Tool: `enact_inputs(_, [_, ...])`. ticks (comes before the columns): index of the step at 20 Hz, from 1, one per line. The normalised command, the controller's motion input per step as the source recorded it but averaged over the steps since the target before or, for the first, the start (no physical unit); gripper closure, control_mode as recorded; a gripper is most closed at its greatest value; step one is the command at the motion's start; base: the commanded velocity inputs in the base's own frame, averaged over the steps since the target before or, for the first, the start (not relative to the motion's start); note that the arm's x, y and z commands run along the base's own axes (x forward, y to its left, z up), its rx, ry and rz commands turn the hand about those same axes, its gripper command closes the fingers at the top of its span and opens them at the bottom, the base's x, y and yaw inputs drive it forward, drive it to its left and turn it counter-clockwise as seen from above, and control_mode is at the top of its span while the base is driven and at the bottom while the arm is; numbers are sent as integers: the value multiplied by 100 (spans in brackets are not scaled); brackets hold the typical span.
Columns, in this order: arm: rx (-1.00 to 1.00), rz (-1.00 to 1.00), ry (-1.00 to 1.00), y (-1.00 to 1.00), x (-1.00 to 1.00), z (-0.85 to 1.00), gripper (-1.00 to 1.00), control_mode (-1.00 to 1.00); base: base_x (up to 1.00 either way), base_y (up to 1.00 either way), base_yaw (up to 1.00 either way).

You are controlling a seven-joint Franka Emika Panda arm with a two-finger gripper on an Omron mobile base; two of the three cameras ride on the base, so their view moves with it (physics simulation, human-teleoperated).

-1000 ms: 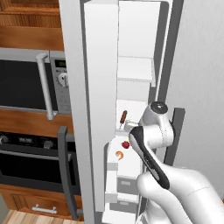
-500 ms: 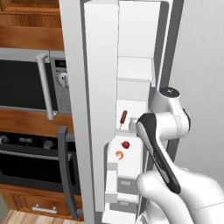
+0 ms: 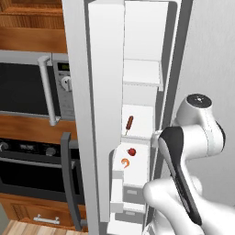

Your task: Store the hot dog in the freezer for long-term storage. Close the freezer door after placing the cooked food.

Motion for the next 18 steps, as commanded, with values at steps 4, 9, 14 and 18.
enact_inputs(4, [-10,10,0,-23,-50,42,-100,-100,0,0,0])
enact_inputs(9, [4,3,4,-2,-19,20,-100,-100,0,0,0])
enact_inputs(14, [14,0,3,-9,-7,0,-100,-100,0,0,0])
enact_inputs(18, [0,0,0,0,-1,0,-100,-100,0,0,0])
